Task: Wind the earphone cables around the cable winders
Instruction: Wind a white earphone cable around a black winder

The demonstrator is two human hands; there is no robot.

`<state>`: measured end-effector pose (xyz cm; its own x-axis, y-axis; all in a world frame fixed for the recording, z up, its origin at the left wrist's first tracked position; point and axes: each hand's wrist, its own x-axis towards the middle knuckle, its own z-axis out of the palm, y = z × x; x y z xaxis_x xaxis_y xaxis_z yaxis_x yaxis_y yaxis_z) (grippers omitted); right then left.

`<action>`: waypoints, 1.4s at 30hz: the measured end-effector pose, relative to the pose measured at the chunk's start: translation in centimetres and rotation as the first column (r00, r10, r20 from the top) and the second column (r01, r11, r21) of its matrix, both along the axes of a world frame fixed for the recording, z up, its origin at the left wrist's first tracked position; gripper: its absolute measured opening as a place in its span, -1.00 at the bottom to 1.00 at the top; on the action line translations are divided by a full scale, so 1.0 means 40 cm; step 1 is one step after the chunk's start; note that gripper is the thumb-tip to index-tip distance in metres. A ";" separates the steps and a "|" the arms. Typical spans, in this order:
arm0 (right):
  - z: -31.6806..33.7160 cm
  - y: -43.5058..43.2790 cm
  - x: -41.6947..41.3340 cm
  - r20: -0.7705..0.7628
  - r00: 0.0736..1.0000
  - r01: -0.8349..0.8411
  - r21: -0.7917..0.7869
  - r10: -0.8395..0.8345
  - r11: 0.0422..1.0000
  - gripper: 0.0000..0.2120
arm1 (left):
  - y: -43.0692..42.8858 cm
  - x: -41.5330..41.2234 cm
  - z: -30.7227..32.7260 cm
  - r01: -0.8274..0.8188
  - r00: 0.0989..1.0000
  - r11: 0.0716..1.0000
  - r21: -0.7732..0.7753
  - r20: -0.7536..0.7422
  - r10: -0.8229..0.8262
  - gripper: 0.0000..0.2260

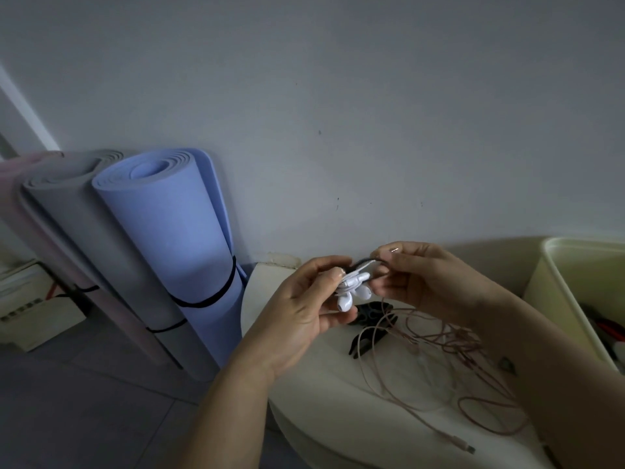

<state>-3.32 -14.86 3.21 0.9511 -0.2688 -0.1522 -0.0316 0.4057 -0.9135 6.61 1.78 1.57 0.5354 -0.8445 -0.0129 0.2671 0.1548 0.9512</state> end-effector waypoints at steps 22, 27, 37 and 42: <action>-0.004 0.097 0.025 0.070 0.992 0.120 -0.788 -0.106 0.604 -0.84 | -0.031 -0.009 -0.013 -0.332 0.934 0.920 0.207 -0.066 0.352 -0.76; -0.013 0.109 0.029 0.134 0.980 0.196 -0.780 -0.147 0.594 -0.83 | -0.041 -0.019 -0.011 -0.420 0.904 0.873 0.249 0.028 0.427 -0.74; -0.004 0.128 0.036 0.175 0.976 0.216 -0.783 -0.126 0.583 -0.83 | -0.033 -0.046 0.015 -0.322 0.927 0.925 0.202 -0.132 0.351 -0.70; 0.010 0.108 0.028 0.091 0.982 0.183 -0.697 -0.168 0.693 -0.81 | -0.022 -0.045 0.027 -0.079 0.990 0.997 -0.007 -0.115 0.078 -0.37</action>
<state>-2.19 -10.56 3.60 0.8761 -0.4527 0.1659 -0.0055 -0.3534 -0.9354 4.80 0.88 2.65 0.5957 -0.8003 -0.0684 0.3606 0.1903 0.9131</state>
